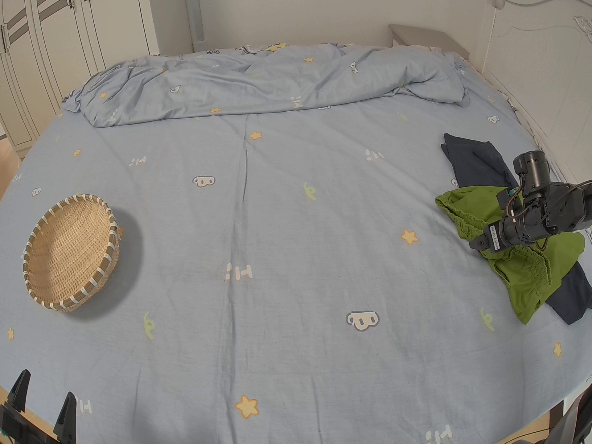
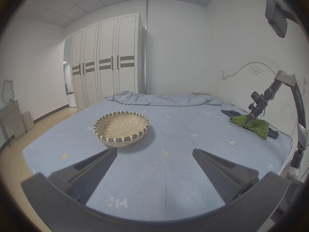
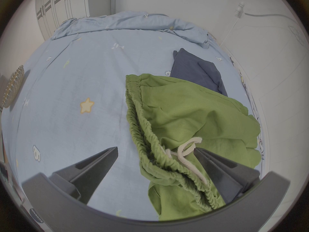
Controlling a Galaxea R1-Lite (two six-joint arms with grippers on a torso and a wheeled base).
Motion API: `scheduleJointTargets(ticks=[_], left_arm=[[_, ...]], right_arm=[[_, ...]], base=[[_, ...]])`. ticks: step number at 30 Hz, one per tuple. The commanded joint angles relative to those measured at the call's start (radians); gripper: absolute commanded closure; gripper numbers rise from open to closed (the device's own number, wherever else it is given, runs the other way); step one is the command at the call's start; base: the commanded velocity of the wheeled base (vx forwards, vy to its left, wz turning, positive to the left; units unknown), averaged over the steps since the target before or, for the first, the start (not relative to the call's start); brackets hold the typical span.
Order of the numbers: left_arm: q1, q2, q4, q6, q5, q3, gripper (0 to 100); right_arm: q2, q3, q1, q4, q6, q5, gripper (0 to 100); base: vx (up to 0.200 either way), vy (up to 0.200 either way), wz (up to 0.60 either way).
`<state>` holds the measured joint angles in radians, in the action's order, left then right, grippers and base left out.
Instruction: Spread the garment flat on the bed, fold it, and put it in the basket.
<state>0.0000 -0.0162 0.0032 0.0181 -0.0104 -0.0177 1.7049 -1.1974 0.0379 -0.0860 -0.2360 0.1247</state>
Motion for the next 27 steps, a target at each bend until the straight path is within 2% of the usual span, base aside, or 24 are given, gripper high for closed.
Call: scheduleJointTargets(ticks=[1, 5, 6, 18, 23, 24, 27], left_arm=[[0.000, 0.015, 0.000, 0.000, 0.000, 0.018, 0], [0.000, 0.015, 0.000, 0.000, 0.000, 0.018, 0], [0.000, 0.015, 0.000, 0.000, 0.000, 0.018, 0], [0.000, 0.015, 0.000, 0.000, 0.000, 0.018, 0], [0.000, 0.015, 0.000, -0.001, 0.000, 0.018, 0], [0.000, 0.015, 0.000, -0.001, 0.000, 0.018, 0], [0.000, 0.015, 0.000, -0.001, 0.000, 0.018, 0]], right_arm=[[0.004, 0.001, 0.000, 0.000, 0.000, 0.000, 0], [0.012, 0.001, 0.002, 0.000, 0.000, 0.000, 0], [0.018, -0.001, 0.004, 0.000, 0.000, 0.000, 100], [0.027, -0.027, 0.002, -0.006, 0.006, 0.001, 100], [0.002, -0.070, 0.016, -0.067, 0.075, -0.002, 100], [-0.033, -0.131, 0.051, -0.169, 0.182, -0.014, 100], [-0.053, -0.240, 0.114, -0.311, 0.340, -0.068, 100]], base=[[0.000, 0.000, 0.00], [0.000, 0.000, 0.00], [0.000, 0.000, 0.00], [0.000, 0.000, 0.00], [0.000, 0.000, 0.00], [0.000, 0.000, 0.00], [0.000, 0.000, 0.00]])
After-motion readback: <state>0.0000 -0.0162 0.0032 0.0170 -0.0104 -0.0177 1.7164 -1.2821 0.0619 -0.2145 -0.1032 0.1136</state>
